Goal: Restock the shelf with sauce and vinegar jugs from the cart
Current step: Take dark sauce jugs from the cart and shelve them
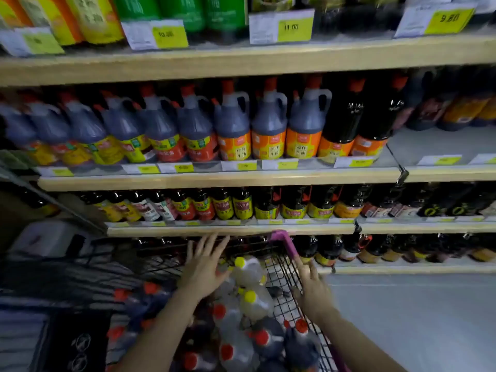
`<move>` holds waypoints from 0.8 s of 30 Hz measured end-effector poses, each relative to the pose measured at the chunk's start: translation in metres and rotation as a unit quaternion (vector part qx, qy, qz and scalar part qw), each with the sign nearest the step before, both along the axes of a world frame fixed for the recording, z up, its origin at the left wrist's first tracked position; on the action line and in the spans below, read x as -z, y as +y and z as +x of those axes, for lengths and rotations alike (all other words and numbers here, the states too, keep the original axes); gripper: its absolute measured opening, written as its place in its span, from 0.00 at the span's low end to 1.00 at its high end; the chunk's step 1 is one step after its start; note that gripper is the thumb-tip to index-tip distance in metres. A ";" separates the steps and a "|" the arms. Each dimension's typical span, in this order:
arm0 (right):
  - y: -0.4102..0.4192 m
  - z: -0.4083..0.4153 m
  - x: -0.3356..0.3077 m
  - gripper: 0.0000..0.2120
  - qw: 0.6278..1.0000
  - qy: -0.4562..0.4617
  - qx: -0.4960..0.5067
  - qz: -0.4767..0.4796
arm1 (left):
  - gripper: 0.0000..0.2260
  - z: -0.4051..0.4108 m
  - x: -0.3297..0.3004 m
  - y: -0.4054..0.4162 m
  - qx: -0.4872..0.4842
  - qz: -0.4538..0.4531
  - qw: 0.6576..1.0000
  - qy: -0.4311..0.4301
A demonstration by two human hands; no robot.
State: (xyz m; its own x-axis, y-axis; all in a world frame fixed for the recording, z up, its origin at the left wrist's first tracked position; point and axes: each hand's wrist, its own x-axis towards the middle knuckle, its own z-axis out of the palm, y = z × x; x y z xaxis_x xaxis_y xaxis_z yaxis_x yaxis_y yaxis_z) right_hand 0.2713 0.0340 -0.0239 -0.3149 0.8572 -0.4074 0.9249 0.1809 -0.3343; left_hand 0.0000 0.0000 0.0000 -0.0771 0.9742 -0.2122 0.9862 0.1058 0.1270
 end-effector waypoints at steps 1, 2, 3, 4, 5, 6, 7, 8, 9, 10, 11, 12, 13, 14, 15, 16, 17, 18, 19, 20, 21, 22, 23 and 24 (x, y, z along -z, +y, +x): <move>0.003 -0.002 0.004 0.35 1.000 -0.009 0.016 -0.009 | 0.40 -0.006 0.009 0.008 0.014 0.010 1.000 0.025; 0.006 -0.002 0.014 0.34 0.999 -0.013 0.037 0.003 | 0.43 -0.011 0.017 0.015 0.017 0.033 0.997 0.060; 0.004 -0.001 0.019 0.34 0.998 -0.017 0.050 0.017 | 0.45 -0.019 0.030 0.020 0.036 0.038 0.995 0.089; 0.004 0.000 0.024 0.36 0.997 -0.027 0.057 0.034 | 0.48 -0.024 0.033 0.023 0.044 0.033 0.993 0.107; 0.002 0.002 0.028 0.39 0.997 -0.034 0.058 0.041 | 0.49 -0.026 0.042 0.024 0.059 0.033 0.992 0.110; -0.001 0.004 0.031 0.41 0.997 -0.044 0.054 0.042 | 0.50 -0.025 0.045 0.023 0.072 0.031 0.990 0.113; -0.004 0.006 0.031 0.42 0.996 -0.049 0.053 0.043 | 0.50 -0.025 0.047 0.023 0.089 0.044 0.988 0.116; -0.004 0.006 0.030 0.43 0.996 -0.056 0.051 0.048 | 0.50 -0.024 0.047 0.024 0.099 0.050 0.986 0.128; -0.004 0.007 0.029 0.43 0.996 -0.060 0.048 0.054 | 0.50 -0.023 0.047 0.027 0.107 0.057 0.984 0.132; -0.003 0.010 0.030 0.42 0.995 -0.064 0.049 0.054 | 0.50 -0.022 0.046 0.029 0.108 0.054 0.984 0.128; -0.004 0.012 0.030 0.42 0.995 -0.063 0.054 0.054 | 0.50 -0.020 0.045 0.030 0.115 0.056 0.984 0.127; -0.005 0.014 0.028 0.41 0.995 -0.063 0.057 0.053 | 0.50 -0.017 0.045 0.031 0.127 0.065 0.982 0.127; -0.006 0.018 0.027 0.41 0.995 -0.061 0.057 0.053 | 0.50 -0.014 0.046 0.032 0.141 0.066 0.980 0.126; -0.007 0.023 0.027 0.41 0.995 -0.057 0.058 0.058 | 0.51 -0.012 0.046 0.034 0.154 0.067 0.978 0.120; -0.009 0.027 0.028 0.42 0.995 -0.055 0.061 0.064 | 0.51 -0.010 0.047 0.036 0.163 0.068 0.978 0.116; -0.010 0.031 0.027 0.42 0.994 -0.058 0.070 0.061 | 0.51 -0.006 0.047 0.038 0.169 0.070 0.976 0.114; -0.010 0.036 0.027 0.42 0.994 -0.058 0.075 0.058 | 0.51 -0.002 0.047 0.040 0.174 0.065 0.976 0.111; -0.010 0.042 0.027 0.42 0.994 -0.055 0.082 0.055 | 0.50 0.004 0.048 0.043 0.177 0.059 0.976 0.109; -0.009 0.049 0.027 0.41 0.993 -0.052 0.089 0.056 | 0.49 0.010 0.048 0.046 0.181 0.057 0.976 0.105; -0.008 0.056 0.026 0.41 0.993 -0.054 0.094 0.053 | 0.49 0.016 0.048 0.049 0.186 0.060 0.975 0.103; -0.007 0.063 0.025 0.41 0.992 -0.053 0.100 0.048 | 0.49 0.022 0.050 0.052 0.190 0.065 0.974 0.101; -0.005 0.069 0.026 0.41 0.992 -0.052 0.103 0.046 | 0.48 0.028 0.051 0.055 0.196 0.071 0.973 0.097; -0.004 0.077 0.028 0.40 0.992 -0.052 0.105 0.052 | 0.48 0.034 0.053 0.059 0.203 0.079 0.972 0.092; -0.003 0.085 0.029 0.40 0.991 -0.054 0.107 0.054 | 0.47 0.041 0.055 0.064 0.212 0.090 0.969 0.088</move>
State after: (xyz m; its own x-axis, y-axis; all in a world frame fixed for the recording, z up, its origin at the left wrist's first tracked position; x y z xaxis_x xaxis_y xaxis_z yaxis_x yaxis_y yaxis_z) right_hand 0.3568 0.0311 -0.0532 -0.0797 0.9403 -0.3307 0.9755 0.0053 -0.2200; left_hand 0.0408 0.0637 -0.0548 0.3178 0.9465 -0.0565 0.9445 -0.3213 -0.0685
